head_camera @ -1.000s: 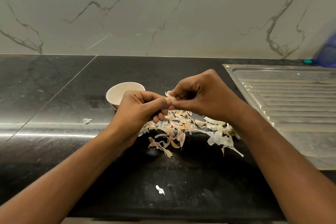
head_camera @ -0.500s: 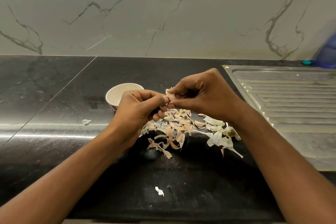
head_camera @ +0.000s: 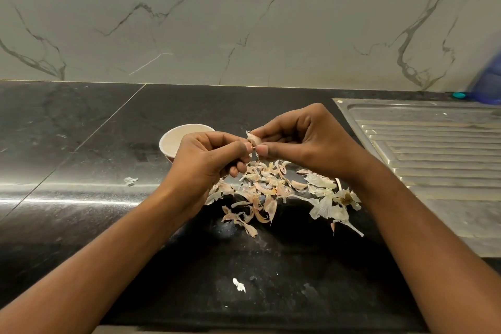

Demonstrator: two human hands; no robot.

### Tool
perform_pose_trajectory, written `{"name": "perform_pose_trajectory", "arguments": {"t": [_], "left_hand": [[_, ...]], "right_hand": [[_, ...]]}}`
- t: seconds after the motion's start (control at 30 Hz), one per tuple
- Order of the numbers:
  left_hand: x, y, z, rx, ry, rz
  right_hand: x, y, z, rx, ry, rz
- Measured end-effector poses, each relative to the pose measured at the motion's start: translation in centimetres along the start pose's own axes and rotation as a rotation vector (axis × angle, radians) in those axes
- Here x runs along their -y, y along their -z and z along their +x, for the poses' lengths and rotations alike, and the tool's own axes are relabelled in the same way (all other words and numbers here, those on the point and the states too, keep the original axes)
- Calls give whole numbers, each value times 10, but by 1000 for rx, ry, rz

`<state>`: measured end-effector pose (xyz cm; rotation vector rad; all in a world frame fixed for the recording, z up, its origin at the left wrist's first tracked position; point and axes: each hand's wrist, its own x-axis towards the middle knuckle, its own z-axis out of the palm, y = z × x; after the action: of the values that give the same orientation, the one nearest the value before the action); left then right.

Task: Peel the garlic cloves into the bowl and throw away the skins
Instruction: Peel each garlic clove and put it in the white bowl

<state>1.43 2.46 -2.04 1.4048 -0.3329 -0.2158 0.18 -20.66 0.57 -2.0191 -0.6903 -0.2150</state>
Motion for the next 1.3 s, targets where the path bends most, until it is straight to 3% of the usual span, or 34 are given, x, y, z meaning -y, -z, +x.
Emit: {"name": "perform_pose_trajectory", "arguments": {"t": [0.23,0.77,1.1,1.3], "left_hand": [[-1,1,1,-21,-13,0],[3,4,0,23,-20,80],[5,2,0,-35,-73,86],[1,-1,1,14,-70,2]], "right_hand": [[-1,-2,0,18,-105,209],[-3,-5,2,-31,0,-113],[0,-11,4,-18,69,-119],[1,-3,2,-63,58,-71]]}}
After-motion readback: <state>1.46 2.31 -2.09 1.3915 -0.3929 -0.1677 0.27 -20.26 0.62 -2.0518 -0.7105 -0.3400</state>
